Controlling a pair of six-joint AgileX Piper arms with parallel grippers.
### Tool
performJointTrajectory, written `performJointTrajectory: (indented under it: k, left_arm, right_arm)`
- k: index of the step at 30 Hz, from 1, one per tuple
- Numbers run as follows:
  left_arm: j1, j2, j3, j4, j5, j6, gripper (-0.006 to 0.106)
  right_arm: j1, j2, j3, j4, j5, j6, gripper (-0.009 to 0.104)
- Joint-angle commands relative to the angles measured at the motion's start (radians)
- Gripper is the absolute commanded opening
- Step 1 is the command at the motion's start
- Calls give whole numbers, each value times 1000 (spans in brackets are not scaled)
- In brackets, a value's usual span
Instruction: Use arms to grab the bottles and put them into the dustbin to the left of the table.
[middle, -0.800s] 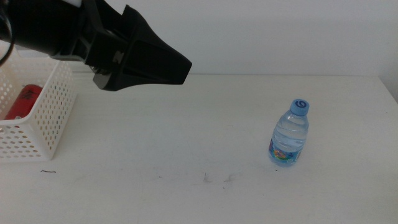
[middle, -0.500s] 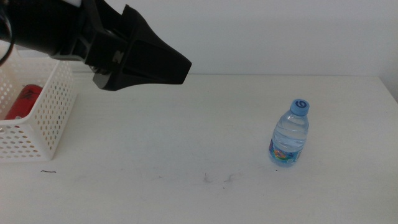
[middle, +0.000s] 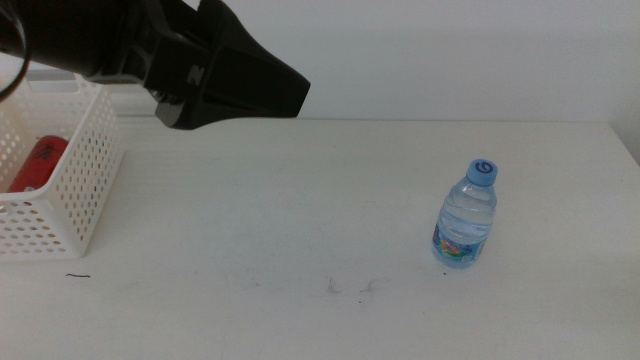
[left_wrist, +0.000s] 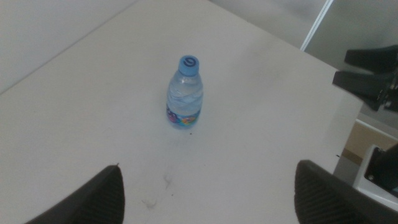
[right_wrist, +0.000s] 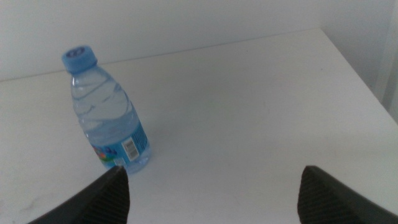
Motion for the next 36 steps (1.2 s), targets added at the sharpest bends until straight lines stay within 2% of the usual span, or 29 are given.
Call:
performJointTrajectory:
  k: [1, 6, 11, 15, 17, 20, 21, 22, 32, 36]
  left_arm:
    - [-2, -2, 2, -9, -19, 4, 94]
    - [-2, -2, 2, -9, -19, 4, 94]
    - [-2, -2, 2, -9, -19, 4, 94]
    - [-2, -2, 2, -7, -23, 4, 94]
    - [-2, -2, 2, -7, -28, 4, 94]
    - [-2, -2, 2, -7, -47, 4, 94]
    - [-2, -2, 2, -7, -52, 4, 94]
    - [-2, -2, 2, -7, -59, 4, 94]
    - [-2, -2, 2, -7, -131, 4, 94]
    - [-2, -2, 2, -7, -131, 4, 94]
  right_arm:
    - [-7, 102, -69, -1, -15, -8, 90]
    - [-7, 327, -120, 12, -175, -8, 90]
    - [-7, 628, -58, -115, -539, -28, 90]
    - [-7, 863, -50, -159, -705, -7, 90]
    - [-7, 989, -50, -244, -822, -7, 90]
    - [-7, 1155, -50, -442, -984, -7, 90]
    - [-7, 1190, -50, -474, -1037, -7, 90]
    - [-7, 1232, -50, -485, -1088, -7, 90]
    - [-7, 1553, -50, -423, -1529, -9, 90]
    - [-7, 1621, -52, -423, -1625, -60, 90]
